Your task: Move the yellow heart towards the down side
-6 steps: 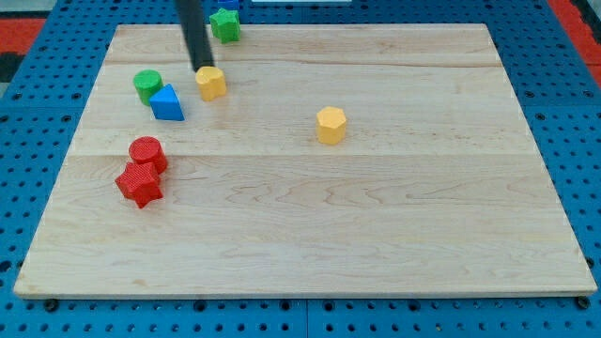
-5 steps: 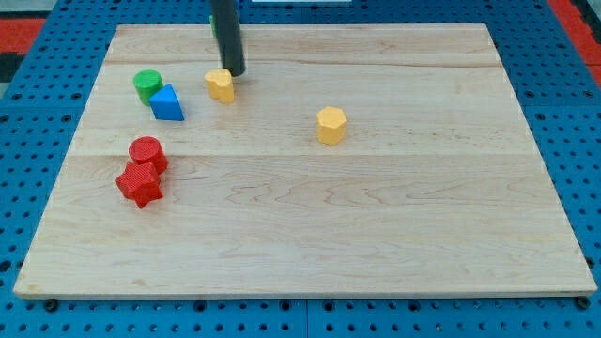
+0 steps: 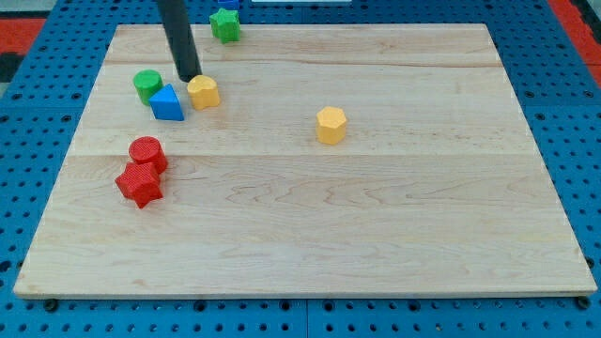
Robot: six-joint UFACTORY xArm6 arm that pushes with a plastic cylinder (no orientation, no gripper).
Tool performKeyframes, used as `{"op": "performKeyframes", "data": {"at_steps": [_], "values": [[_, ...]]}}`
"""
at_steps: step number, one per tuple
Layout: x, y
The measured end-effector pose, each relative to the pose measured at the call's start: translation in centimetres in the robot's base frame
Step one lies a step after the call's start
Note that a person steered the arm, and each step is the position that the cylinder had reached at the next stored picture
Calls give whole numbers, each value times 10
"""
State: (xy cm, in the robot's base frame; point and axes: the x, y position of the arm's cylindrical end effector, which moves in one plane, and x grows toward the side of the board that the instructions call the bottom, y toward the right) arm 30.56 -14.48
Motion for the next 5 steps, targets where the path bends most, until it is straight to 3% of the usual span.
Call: {"op": "performKeyframes", "data": {"at_steps": [5], "values": [[61, 15]]}}
